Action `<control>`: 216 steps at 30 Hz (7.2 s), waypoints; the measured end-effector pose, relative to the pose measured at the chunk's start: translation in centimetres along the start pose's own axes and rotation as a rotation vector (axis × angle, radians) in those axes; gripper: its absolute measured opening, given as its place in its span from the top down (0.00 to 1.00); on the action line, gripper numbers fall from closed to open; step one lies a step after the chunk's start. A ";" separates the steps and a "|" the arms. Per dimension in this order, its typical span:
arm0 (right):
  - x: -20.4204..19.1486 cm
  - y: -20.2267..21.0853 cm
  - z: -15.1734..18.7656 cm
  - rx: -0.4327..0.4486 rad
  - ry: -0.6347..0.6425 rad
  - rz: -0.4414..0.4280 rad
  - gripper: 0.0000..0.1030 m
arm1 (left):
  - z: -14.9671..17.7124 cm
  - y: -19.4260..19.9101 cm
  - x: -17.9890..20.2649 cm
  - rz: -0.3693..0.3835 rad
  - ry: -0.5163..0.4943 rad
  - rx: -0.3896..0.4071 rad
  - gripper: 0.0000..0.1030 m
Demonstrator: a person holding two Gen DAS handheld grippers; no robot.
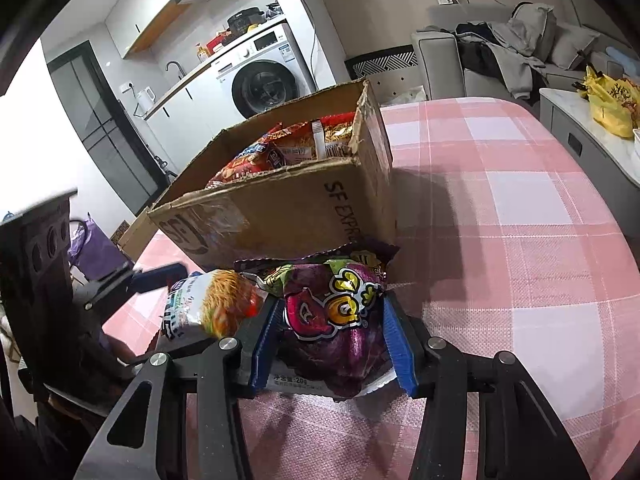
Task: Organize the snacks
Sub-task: 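Grasp the white-and-red noodle-snack bag with the left tool, then lift both held bags and lower them into the cardboard box, then open both tools inside the box to release the bags, then withdraw both tools out of the box, then reach the right tool toward the clear cream-cookie pack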
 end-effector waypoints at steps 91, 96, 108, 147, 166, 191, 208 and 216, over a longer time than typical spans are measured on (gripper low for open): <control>-8.2 7.3 -11.8 0.319 0.120 -0.130 0.62 | -11.0 9.3 -9.3 -0.152 0.231 0.261 0.56; -7.6 6.3 -12.6 0.327 0.105 -0.147 0.62 | -11.9 7.7 -9.6 -0.160 0.231 0.258 0.56; -6.6 3.2 -13.9 0.303 0.085 -0.187 0.62 | -13.5 2.8 -11.1 -0.161 0.252 0.233 0.56; -2.6 -4.0 -11.8 0.142 0.129 -0.046 0.60 | -11.2 -6.7 -8.7 -0.167 0.182 0.176 0.55; -1.8 5.2 -10.8 0.252 0.082 -0.002 0.00 | -8.7 1.7 -9.5 -0.183 0.207 0.209 0.00; -4.2 -0.1 -2.3 0.024 0.163 0.053 0.00 | -0.2 5.1 -13.0 -0.242 0.238 0.123 0.00; -1.9 -5.6 2.2 -0.190 0.134 0.092 0.00 | 1.9 -1.2 -13.9 -0.234 0.246 -0.016 0.00; -3.0 -7.5 3.6 -0.234 0.169 0.073 0.00 | 2.2 -2.4 -14.2 -0.234 0.233 -0.029 0.00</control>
Point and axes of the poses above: each gripper's, at about its wrist camera, not at the fingertips, and y roughly against the way its jaws point, x to its right, z to its underside, the point moved 10 cm from there along -y, roughly the way its jaws point, and after that the axes turned 15 degrees about -z, right-handed, at the moved point
